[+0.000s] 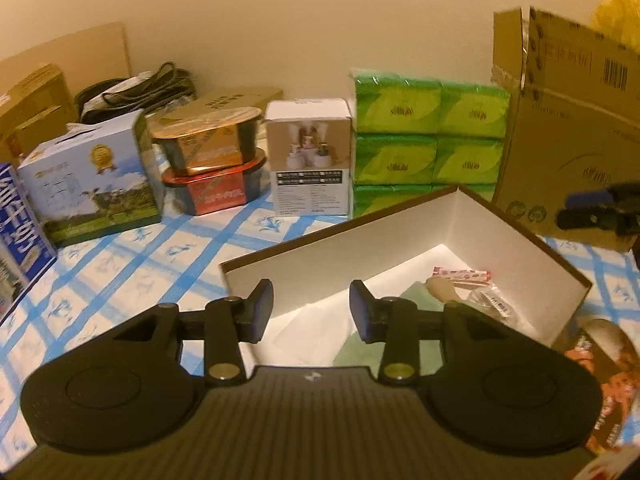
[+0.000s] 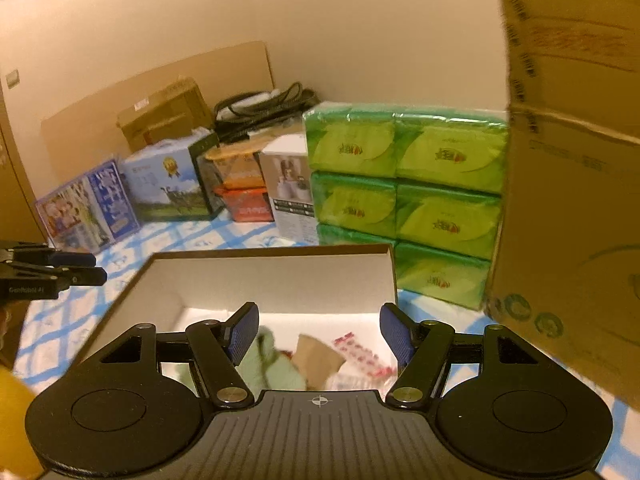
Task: Organize soft objects
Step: 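Open the right tool to drop the packet into the box, then withdraw both tools from the box back over the striped sock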
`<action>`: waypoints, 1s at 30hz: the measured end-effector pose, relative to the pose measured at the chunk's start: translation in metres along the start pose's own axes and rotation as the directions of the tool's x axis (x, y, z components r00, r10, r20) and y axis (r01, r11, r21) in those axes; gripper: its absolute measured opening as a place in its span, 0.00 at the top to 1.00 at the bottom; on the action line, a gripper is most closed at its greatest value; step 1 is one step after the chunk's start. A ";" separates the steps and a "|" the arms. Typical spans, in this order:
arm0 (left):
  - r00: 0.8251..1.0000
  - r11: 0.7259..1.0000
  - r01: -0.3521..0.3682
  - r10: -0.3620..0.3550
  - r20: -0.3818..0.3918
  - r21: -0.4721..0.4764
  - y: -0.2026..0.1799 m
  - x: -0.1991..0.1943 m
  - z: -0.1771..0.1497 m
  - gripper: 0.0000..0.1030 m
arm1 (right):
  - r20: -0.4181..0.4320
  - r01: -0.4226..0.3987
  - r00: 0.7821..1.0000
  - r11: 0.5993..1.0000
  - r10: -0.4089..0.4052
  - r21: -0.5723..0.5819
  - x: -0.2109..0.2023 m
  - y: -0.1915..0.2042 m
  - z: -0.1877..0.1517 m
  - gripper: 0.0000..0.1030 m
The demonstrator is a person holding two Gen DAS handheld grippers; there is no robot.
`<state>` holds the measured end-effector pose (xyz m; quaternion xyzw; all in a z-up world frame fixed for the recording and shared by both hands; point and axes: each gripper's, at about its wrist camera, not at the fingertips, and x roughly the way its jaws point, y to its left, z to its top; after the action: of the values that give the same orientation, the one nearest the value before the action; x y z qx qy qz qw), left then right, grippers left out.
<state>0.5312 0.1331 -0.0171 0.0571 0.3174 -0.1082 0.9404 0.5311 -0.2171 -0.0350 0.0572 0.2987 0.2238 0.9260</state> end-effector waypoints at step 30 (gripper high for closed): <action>0.985 0.977 -0.166 0.157 -0.070 -0.134 -0.093 -0.263 -0.123 0.53 | -0.056 -0.033 0.998 0.998 0.036 0.050 -0.229 0.090 -0.138 0.34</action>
<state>0.2337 0.1088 0.0421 0.0199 0.3461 -0.0072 0.9379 0.2520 -0.2433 -0.0047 0.0785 0.3293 0.2339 0.9114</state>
